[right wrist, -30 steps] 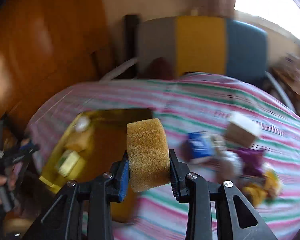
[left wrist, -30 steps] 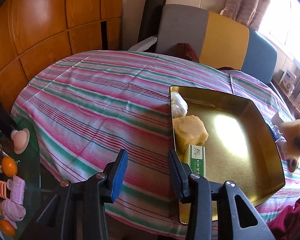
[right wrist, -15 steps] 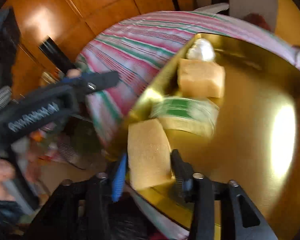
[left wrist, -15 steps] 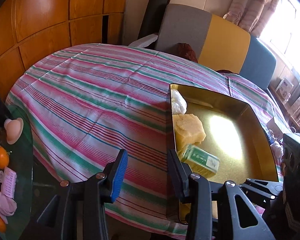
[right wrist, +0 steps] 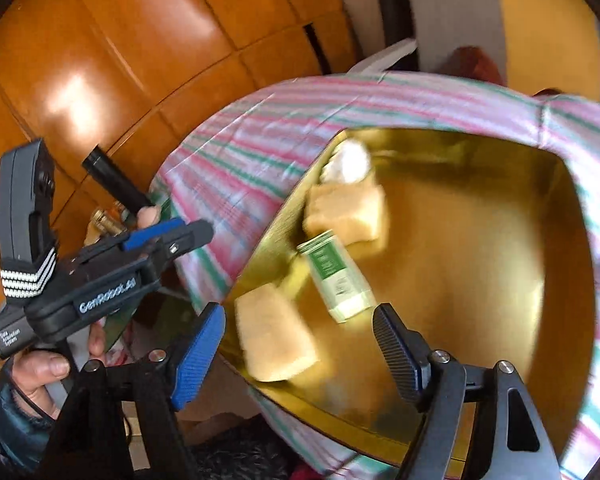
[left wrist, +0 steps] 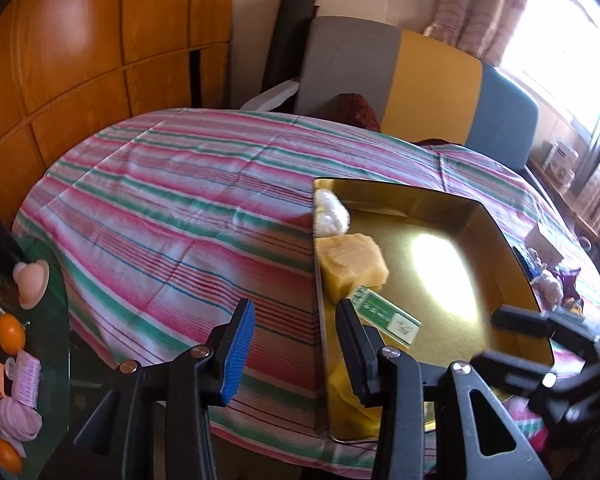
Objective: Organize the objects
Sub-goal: 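Release the green box and the yellow sponge into the gold tray, then grasp the blue Tempo tissue pack with the left gripper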
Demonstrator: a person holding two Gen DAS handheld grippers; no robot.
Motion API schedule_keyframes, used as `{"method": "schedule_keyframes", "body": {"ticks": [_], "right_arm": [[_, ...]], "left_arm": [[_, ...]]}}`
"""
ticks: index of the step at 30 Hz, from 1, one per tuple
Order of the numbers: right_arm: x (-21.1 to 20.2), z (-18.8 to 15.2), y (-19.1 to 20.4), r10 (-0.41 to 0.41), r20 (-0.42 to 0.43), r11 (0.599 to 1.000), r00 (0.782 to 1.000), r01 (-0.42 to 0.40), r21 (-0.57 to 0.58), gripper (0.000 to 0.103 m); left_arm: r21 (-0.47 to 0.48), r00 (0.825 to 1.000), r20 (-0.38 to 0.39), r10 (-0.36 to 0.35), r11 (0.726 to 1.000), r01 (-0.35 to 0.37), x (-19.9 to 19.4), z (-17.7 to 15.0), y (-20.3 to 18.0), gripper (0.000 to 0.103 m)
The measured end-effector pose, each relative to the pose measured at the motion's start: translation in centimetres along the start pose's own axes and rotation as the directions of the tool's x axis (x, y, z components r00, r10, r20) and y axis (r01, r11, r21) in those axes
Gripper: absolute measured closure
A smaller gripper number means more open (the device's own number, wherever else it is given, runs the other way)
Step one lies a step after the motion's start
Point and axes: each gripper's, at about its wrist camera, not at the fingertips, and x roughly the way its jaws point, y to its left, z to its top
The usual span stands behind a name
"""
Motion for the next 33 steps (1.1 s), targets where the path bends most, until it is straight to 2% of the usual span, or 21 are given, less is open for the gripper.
{"method": "schedule_keyframes", "body": {"ticks": [4, 10, 16, 20, 22, 24, 27, 28, 29, 30, 31, 32, 33], "right_arm": [[-2.7, -0.1, -1.6, -0.078, 0.049, 0.997, 0.996, 0.079, -0.01, 0.022], [-6.7, -0.6, -5.2, -0.206, 0.089, 0.978, 0.974, 0.207, 0.006, 0.018], [-11.3, -1.5, -10.5, -0.337, 0.115, 0.941, 0.934, 0.33, 0.078, 0.016], [-14.8, -1.9, -14.5, -0.439, 0.128, 0.896, 0.889, 0.423, 0.134, 0.014], [-16.4, -2.2, -16.4, -0.507, 0.13, 0.859, 0.852, 0.488, 0.154, 0.013], [-18.3, -2.7, -19.0, -0.587, 0.125, 0.805, 0.8, 0.561, 0.192, 0.01], [-21.2, -4.0, -23.9, -0.699, 0.11, 0.701, 0.706, 0.647, 0.3, 0.007], [-22.3, -4.8, -25.8, -0.733, 0.102, 0.657, 0.672, 0.662, 0.359, 0.007], [-23.0, -5.5, -27.2, -0.756, 0.096, 0.624, 0.648, 0.667, 0.408, 0.007], [-23.9, -6.8, -29.1, -0.782, 0.079, 0.573, 0.618, 0.663, 0.481, 0.007], [-24.4, -7.9, -31.0, -0.785, 0.015, 0.521, 0.619, 0.648, 0.556, 0.009], [-25.2, -8.7, -32.7, -0.762, -0.017, 0.49, 0.648, 0.593, 0.638, 0.012], [-26.2, -9.5, -33.7, -0.742, 0.009, 0.478, 0.67, 0.52, 0.708, 0.012]], "left_arm": [[0.051, 1.0, 0.005, -0.015, 0.999, 0.015, -0.4, -0.2, -1.9, 0.061], [0.123, 0.998, -0.008, -0.057, 0.991, 0.057, -0.7, -0.5, -4.8, 0.061], [0.19, 0.996, -0.027, -0.088, 0.978, 0.092, -0.6, -0.6, -8.0, 0.061], [0.227, 0.992, -0.05, -0.115, 0.966, 0.123, -0.2, -0.6, -10.1, 0.06], [0.247, 0.988, -0.075, -0.137, 0.957, 0.151, 0.1, -0.7, -11.6, 0.06], [0.257, 0.981, -0.1, -0.164, 0.949, 0.184, 0.4, -0.8, -12.9, 0.06], [0.287, 0.969, -0.13, -0.209, 0.928, 0.238, 0.5, -1.0, -15.3, 0.06], [0.3, 0.965, -0.137, -0.224, 0.919, 0.256, 0.5, -1.0, -16.1, 0.06], [0.317, 0.961, -0.141, -0.236, 0.909, 0.27, 0.4, -1.1, -17.2, 0.06], [0.338, 0.957, -0.145, -0.249, 0.897, 0.285, 0.3, -1.2, -18.5, 0.06], [0.355, 0.953, -0.15, -0.262, 0.886, 0.3, 0.3, -1.2, -19.5, 0.06], [0.368, 0.948, -0.157, -0.277, 0.874, 0.316, 0.3, -1.3, -20.7, 0.06], [0.381, 0.94, -0.171, -0.296, 0.86, 0.34, 0.4, -1.4, -22.1, 0.06]]}}
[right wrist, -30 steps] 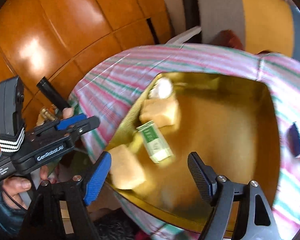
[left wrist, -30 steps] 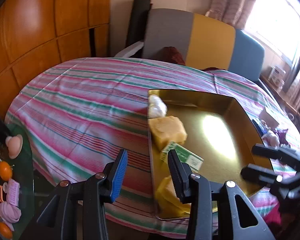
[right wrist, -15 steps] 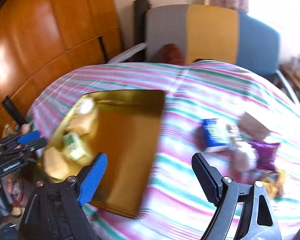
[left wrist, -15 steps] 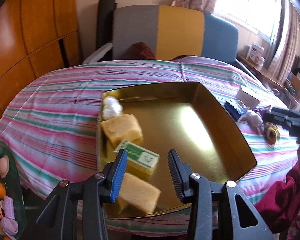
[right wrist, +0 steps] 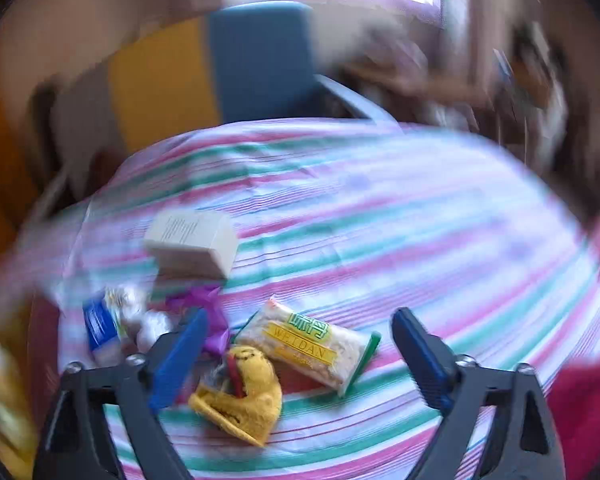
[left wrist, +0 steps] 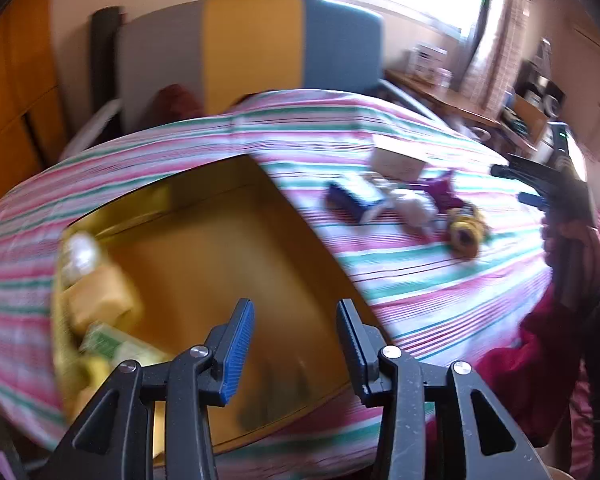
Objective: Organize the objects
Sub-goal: 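Grasp the blue Tempo tissue pack with the left gripper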
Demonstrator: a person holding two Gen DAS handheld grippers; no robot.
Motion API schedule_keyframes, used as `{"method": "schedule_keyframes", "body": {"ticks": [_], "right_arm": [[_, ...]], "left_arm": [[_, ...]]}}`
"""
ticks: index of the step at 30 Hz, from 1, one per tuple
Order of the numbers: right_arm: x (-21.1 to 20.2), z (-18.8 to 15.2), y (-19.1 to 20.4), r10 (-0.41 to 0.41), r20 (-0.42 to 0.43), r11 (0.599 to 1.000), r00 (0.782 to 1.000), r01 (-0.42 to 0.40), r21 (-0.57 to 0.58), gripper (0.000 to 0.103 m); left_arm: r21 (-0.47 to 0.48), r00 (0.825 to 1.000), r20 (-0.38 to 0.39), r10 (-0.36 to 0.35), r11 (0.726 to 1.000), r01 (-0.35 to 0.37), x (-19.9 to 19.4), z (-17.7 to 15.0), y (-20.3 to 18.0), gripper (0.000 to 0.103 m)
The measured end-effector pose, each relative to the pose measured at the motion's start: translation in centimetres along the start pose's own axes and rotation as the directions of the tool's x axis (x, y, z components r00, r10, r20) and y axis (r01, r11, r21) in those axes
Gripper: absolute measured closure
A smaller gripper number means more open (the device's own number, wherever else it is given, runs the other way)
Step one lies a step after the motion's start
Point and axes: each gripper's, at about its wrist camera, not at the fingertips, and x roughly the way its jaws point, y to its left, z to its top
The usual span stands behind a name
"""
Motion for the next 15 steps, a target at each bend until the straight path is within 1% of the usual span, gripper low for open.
{"method": "schedule_keyframes", "body": {"ticks": [1, 3, 4, 6, 9, 13, 15], "right_arm": [[0.1, 0.3, -0.8, 0.008, 0.002, 0.999, 1.0, -0.008, 0.039, 0.011], [0.4, 0.5, -1.8, -0.018, -0.014, 0.997, 1.0, 0.019, 0.079, 0.01], [0.6, 0.5, -2.1, -0.008, -0.026, 0.995, 1.0, 0.011, 0.101, 0.01], [0.9, 0.4, -2.6, 0.028, -0.033, 0.99, 0.999, -0.023, 0.14, 0.01], [1.1, 0.3, -2.9, 0.041, -0.043, 0.987, 0.998, -0.033, 0.159, 0.009], [1.0, -0.1, -3.2, 0.068, -0.057, 0.982, 0.996, -0.057, 0.18, 0.007], [1.1, -0.2, -3.2, 0.081, -0.062, 0.981, 0.995, -0.069, 0.184, 0.007]], "left_arm": [[0.013, 1.0, -0.006, -0.021, 1.0, 0.021, 0.5, 0.4, -1.0, 0.06], [0.04, 0.998, -0.019, -0.066, 0.997, 0.066, 1.5, 1.3, -3.1, 0.06], [0.058, 0.996, -0.027, -0.085, 0.995, 0.086, 2.1, 1.7, -4.3, 0.06], [0.078, 0.994, -0.04, -0.101, 0.992, 0.104, 3.0, 2.2, -5.8, 0.06], [0.086, 0.99, -0.07, -0.126, 0.988, 0.132, 4.4, 2.9, -7.3, 0.06], [0.03, 0.982, -0.108, -0.157, 0.987, 0.161, 5.9, 4.3, -7.4, 0.06], [-0.032, 0.976, -0.132, -0.171, 0.985, 0.168, 7.2, 5.6, -7.0, 0.06]]}}
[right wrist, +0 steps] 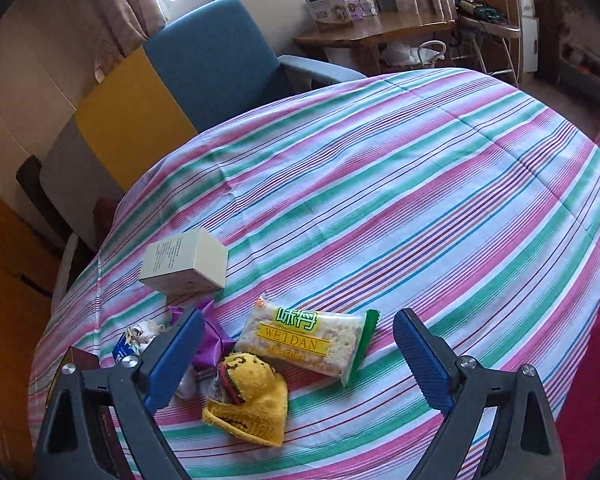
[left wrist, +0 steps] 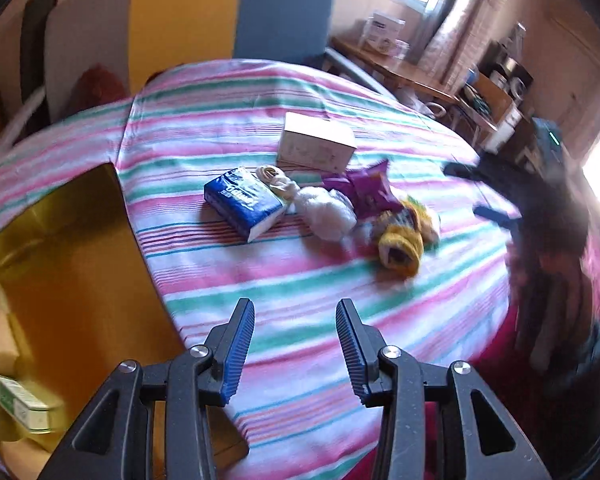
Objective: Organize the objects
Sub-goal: 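Grasp the blue Tempo tissue pack with the left gripper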
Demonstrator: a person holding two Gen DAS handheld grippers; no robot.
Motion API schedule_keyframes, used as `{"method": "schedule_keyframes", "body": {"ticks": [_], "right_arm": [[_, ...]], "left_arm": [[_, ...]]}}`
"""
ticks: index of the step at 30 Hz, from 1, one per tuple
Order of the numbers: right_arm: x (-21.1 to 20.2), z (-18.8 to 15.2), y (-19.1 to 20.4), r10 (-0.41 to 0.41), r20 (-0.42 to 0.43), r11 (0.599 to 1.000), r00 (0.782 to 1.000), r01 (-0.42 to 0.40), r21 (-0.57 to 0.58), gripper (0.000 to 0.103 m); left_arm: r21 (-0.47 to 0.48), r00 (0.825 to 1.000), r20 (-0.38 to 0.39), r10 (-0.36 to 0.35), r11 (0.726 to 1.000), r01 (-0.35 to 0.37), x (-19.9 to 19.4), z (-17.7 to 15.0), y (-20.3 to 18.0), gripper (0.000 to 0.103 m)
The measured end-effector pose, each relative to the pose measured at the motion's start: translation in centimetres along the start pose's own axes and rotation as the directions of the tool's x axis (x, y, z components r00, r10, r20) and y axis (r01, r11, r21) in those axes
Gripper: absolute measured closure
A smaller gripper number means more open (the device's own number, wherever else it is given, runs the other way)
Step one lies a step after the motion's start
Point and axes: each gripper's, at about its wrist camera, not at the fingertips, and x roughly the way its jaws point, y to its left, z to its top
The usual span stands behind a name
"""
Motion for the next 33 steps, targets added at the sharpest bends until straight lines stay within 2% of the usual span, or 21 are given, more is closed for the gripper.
{"method": "schedule_keyframes", "body": {"ticks": [4, 6, 8, 14, 16, 18, 24, 27, 30, 33], "right_arm": [[-0.1, 0.0, 0.2, 0.017, 0.003, 1.0, 1.0, -0.017, -0.007, 0.006], [-0.2, 0.0, 0.2, 0.03, 0.003, 1.0, 1.0, -0.03, -0.007, 0.006], [-0.2, 0.0, 0.3, 0.038, 0.003, 0.999, 0.999, -0.038, -0.008, 0.006], [-0.1, 0.1, 0.3, 0.071, -0.007, 0.997, 0.997, -0.071, -0.003, 0.005], [-0.1, 0.1, 0.2, 0.082, -0.006, 0.997, 0.997, -0.082, 0.001, 0.005], [-0.1, 0.1, 0.2, 0.094, -0.008, 0.996, 0.996, -0.094, 0.004, 0.005], [-0.2, 0.1, 0.3, 0.12, -0.012, 0.993, 0.993, -0.12, 0.006, 0.004], [-0.2, 0.1, 0.3, 0.123, -0.012, 0.992, 0.992, -0.123, 0.003, 0.004], [-0.2, 0.2, 0.1, 0.12, -0.013, 0.993, 0.993, -0.12, 0.012, 0.004], [-0.2, 0.3, 0.1, 0.106, -0.006, 0.994, 0.994, -0.106, 0.003, 0.004]], "left_arm": [[-0.099, 1.0, -0.014, -0.016, 0.995, 0.015, 2.1, 3.0, 0.9, 0.061], [-0.126, 0.999, -0.028, 0.027, 0.992, -0.03, 3.6, 4.5, 1.4, 0.061], [-0.152, 0.998, -0.044, 0.039, 0.987, -0.046, 5.2, 5.7, 1.9, 0.06], [-0.214, 0.985, -0.113, 0.127, 0.965, -0.149, 9.8, 8.3, 3.2, 0.059], [-0.213, 0.977, -0.131, 0.168, 0.958, -0.194, 11.3, 8.9, 3.4, 0.056], [-0.221, 0.977, -0.13, 0.167, 0.956, -0.193, 12.2, 9.5, 3.7, 0.05], [-0.191, 0.972, -0.137, 0.189, 0.958, -0.213, 13.8, 11.1, 3.2, 0.046], [-0.126, 0.962, -0.151, 0.227, 0.961, -0.246, 14.9, 10.7, 2.5, 0.046], [-0.024, 0.953, -0.118, 0.278, 0.959, -0.283, 14.8, 9.9, 1.3, 0.05], [-0.07, 0.97, -0.107, 0.219, 0.971, -0.227, 13.5, 8.4, 1.4, 0.051]]}}
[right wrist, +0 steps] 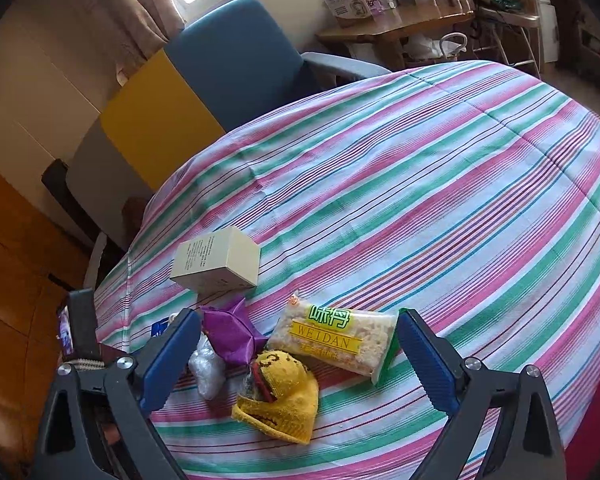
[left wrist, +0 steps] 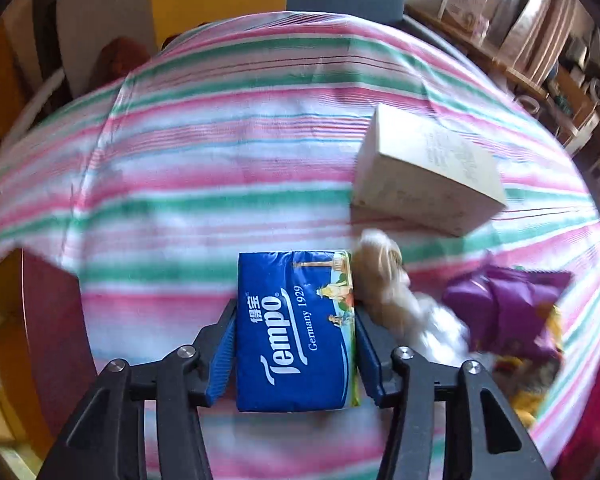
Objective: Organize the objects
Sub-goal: 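Grasp the blue Tempo tissue pack with the left gripper, then hold the tissue pack in the left gripper while the right gripper grasps the yellow knit hat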
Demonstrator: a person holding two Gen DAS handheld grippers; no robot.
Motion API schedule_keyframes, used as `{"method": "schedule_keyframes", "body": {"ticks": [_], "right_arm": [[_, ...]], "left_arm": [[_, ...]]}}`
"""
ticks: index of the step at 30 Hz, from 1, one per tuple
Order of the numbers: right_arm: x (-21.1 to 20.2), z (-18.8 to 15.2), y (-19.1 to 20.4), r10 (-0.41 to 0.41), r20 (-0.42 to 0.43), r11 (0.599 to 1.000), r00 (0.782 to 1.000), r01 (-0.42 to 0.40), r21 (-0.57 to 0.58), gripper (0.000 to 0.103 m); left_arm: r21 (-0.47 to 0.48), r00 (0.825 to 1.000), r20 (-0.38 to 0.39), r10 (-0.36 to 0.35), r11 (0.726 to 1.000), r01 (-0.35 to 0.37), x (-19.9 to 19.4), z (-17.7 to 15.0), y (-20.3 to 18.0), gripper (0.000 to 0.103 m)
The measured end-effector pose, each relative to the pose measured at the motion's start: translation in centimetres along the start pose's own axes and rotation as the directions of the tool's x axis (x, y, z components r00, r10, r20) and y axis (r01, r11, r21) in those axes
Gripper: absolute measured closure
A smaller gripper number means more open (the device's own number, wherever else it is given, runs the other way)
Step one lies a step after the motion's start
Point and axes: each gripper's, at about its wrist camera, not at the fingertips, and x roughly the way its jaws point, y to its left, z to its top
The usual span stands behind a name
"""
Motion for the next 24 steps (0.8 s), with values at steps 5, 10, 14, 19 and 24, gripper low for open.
{"method": "schedule_keyframes", "body": {"ticks": [5, 10, 14, 19, 24], "right_arm": [[-0.3, 0.1, 0.2, -0.012, 0.018, 1.0, 1.0, 0.012, -0.018, 0.006], [-0.1, 0.1, -0.1, -0.011, 0.004, 1.0, 1.0, 0.011, -0.006, 0.006], [0.5, -0.1, 0.2, -0.012, -0.027, 1.0, 1.0, 0.011, -0.024, 0.011], [1.2, -0.4, 0.3, 0.003, -0.077, 1.0, 0.997, -0.005, -0.031, 0.027], [1.1, 0.0, -0.7, 0.028, -0.076, 0.999, 0.997, -0.026, 0.022, 0.034]], "left_arm": [[0.016, 0.998, 0.008, -0.063, 0.998, 0.063, -2.4, -4.9, -0.6, 0.051], [0.14, 0.997, 0.037, -0.065, 0.988, 0.059, -4.5, -10.4, -2.8, 0.051], [0.237, 0.994, 0.076, -0.08, 0.97, 0.06, -5.7, -14.2, -4.5, 0.051], [0.297, 0.985, 0.132, -0.11, 0.953, 0.066, -7.1, -17.3, -4.2, 0.05], [0.299, 0.982, 0.135, -0.135, 0.95, 0.089, -7.5, -17.6, -3.7, 0.05]]}}
